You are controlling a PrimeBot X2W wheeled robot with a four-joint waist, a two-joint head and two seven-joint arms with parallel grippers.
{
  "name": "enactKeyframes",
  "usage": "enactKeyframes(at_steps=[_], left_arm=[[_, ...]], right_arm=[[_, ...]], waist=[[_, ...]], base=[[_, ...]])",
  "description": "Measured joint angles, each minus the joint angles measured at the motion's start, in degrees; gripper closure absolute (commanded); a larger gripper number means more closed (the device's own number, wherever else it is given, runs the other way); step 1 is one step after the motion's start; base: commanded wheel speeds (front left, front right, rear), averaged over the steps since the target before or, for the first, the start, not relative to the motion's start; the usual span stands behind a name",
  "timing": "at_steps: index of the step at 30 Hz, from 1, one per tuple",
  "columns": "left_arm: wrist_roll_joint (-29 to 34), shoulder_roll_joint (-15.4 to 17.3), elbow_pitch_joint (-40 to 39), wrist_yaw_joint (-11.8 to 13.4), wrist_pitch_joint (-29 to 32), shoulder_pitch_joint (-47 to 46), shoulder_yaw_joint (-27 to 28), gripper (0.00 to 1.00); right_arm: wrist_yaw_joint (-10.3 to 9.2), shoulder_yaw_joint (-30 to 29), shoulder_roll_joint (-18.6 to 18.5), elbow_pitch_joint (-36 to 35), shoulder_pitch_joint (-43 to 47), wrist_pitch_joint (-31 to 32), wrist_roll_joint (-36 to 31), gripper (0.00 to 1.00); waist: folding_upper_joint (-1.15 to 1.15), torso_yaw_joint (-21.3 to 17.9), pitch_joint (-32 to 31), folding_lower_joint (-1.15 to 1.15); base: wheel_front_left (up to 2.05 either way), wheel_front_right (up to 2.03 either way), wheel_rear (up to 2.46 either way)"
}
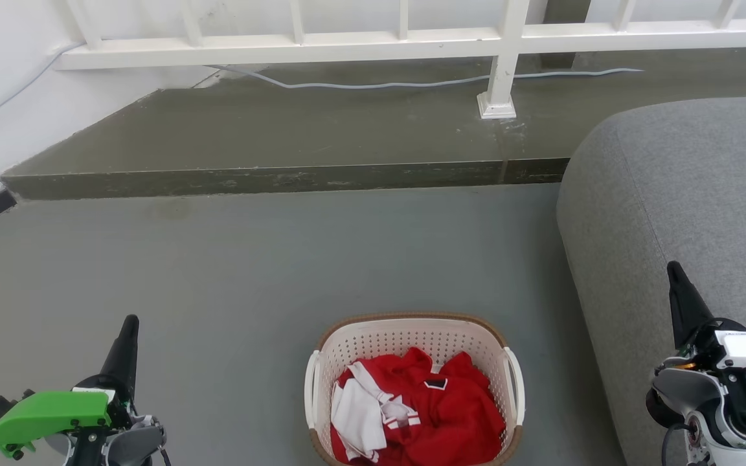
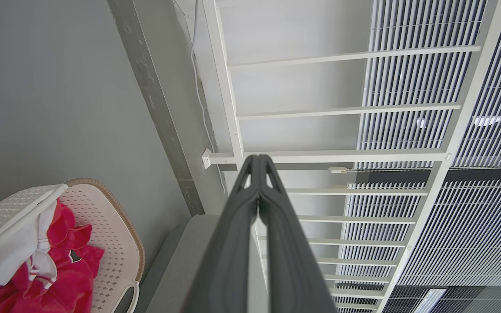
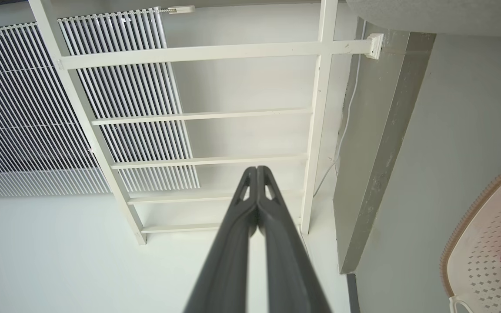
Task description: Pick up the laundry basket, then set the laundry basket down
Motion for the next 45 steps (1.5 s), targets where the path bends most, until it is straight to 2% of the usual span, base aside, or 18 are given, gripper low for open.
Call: enactKeyframes(at_steps=[45], left_arm=[[-0.02,0.0,0.26,-0.1,0.04,-0.05,0.11,1.0]], right_arm=[[0.05,-0.03,0.01,-0.18,-0.01,0.0,0.0,1.0]], waist=[[0.0,0.01,0.0,0.0]], base=[[0.0,0.0,0.0]])
